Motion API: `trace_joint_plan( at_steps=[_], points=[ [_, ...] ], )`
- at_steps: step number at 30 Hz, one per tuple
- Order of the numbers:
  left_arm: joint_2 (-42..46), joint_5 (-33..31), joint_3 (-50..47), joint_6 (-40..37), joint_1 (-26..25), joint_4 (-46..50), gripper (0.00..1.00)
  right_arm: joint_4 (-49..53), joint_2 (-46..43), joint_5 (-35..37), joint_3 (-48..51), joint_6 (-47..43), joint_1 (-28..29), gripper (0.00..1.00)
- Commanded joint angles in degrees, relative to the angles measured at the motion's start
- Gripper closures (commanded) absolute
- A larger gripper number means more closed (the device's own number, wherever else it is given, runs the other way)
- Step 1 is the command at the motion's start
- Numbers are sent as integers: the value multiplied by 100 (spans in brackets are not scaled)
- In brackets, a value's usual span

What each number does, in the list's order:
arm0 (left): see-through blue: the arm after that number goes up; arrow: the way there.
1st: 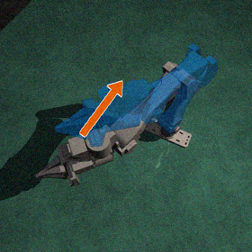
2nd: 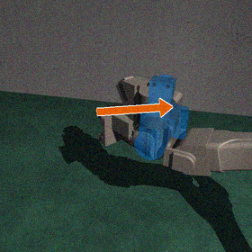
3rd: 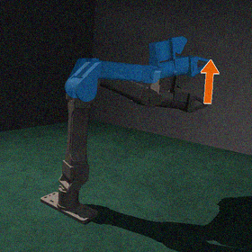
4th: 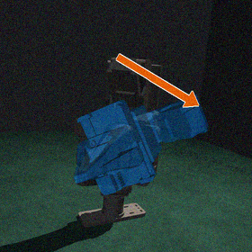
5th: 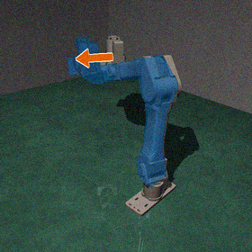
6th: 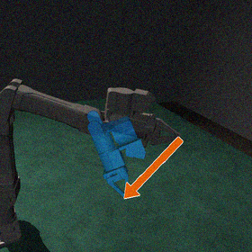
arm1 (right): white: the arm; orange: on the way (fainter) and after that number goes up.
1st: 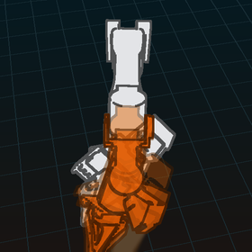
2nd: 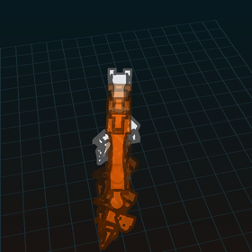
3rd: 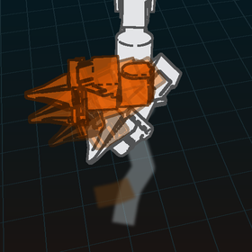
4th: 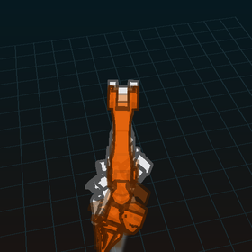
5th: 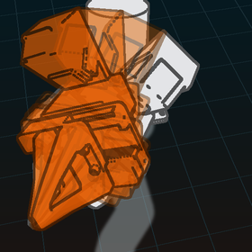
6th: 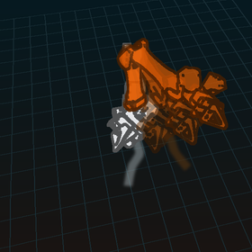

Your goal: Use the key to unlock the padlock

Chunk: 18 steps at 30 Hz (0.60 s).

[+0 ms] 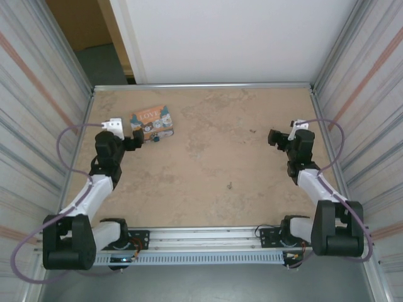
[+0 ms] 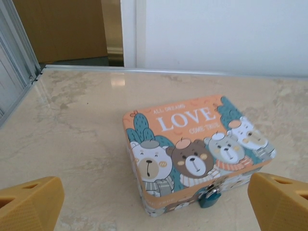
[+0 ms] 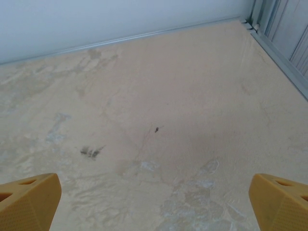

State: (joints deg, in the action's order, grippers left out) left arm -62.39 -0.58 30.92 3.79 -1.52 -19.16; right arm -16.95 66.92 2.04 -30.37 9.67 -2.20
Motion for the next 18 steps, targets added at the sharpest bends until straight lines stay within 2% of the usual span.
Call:
trace_joint_plan(
  at_steps=[1, 9, 18],
  points=[
    [336, -51, 220, 639, -14, 1009, 1, 1230, -348, -131, -319, 293, 35, 1],
    [870, 366, 310, 2070, -12, 1977, 1, 2908, -969, -686, -968, 590, 36, 1],
    [1188, 737, 515, 2700, -15, 3199, 1, 4595, -1355, -1546, -1697, 698, 50, 1]
  ],
)
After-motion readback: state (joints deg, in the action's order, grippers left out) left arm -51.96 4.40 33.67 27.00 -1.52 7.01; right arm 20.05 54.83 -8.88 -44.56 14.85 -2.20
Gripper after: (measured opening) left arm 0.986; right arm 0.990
